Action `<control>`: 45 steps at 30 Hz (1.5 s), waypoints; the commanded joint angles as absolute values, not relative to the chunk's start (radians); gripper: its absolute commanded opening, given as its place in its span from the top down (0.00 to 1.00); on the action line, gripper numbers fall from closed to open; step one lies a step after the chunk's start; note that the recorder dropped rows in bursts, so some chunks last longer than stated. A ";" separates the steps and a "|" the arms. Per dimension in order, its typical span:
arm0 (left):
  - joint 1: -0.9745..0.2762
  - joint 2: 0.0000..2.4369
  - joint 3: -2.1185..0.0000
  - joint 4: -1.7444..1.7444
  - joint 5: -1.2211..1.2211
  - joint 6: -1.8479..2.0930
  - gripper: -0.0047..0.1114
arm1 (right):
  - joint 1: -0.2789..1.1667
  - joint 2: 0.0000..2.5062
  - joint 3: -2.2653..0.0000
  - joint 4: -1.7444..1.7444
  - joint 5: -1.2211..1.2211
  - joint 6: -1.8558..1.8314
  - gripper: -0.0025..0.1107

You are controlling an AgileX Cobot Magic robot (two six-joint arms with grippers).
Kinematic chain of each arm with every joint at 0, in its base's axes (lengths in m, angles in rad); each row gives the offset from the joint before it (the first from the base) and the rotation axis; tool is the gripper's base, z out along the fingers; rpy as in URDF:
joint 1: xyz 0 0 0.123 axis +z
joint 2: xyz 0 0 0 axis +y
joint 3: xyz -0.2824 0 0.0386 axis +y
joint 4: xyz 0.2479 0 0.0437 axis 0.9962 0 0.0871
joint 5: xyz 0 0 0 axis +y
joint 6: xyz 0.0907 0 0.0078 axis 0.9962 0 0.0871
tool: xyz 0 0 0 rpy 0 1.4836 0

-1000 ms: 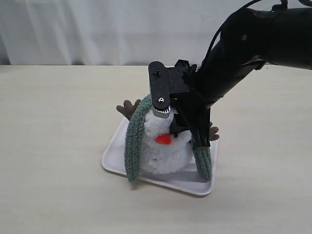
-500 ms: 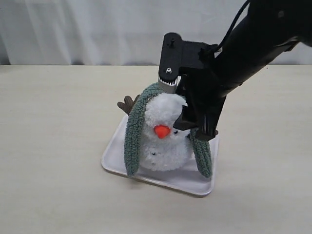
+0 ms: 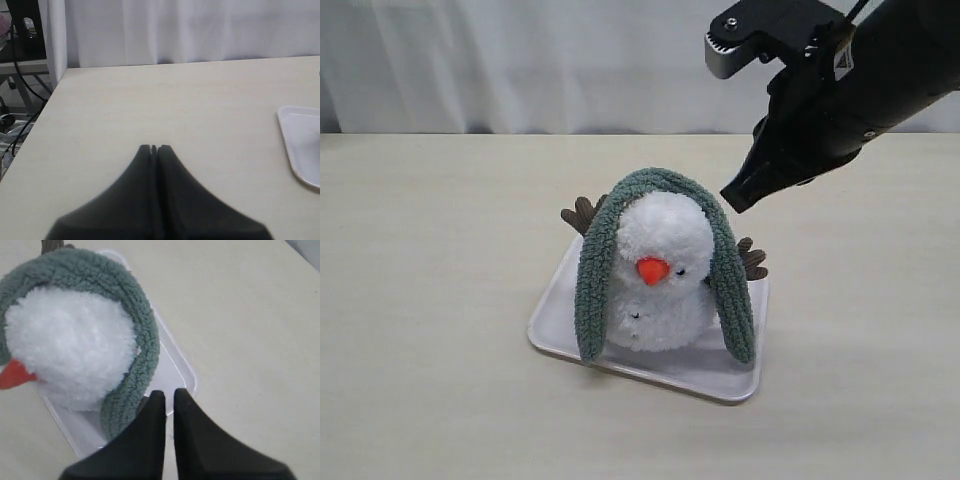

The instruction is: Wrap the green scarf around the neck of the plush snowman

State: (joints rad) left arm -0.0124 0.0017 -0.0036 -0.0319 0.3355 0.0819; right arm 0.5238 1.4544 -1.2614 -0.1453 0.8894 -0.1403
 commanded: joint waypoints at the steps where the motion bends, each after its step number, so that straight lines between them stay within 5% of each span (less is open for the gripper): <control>1: -0.007 0.000 0.000 -0.037 0.323 0.077 0.96 | 0.444 1.454 -1.262 0.047 0.839 -0.154 0.94; 11: -0.007 0.000 0.000 -0.037 0.323 0.077 0.96 | 0.363 1.572 -1.262 0.530 0.768 -0.478 0.94; 26: -0.007 0.000 0.000 -0.037 0.323 0.077 0.96 | 0.363 1.735 -1.262 0.538 0.572 -0.532 0.94; 45: -0.007 0.000 0.000 -0.040 0.323 0.077 0.96 | 0.363 1.746 -1.268 0.538 0.629 -0.569 0.94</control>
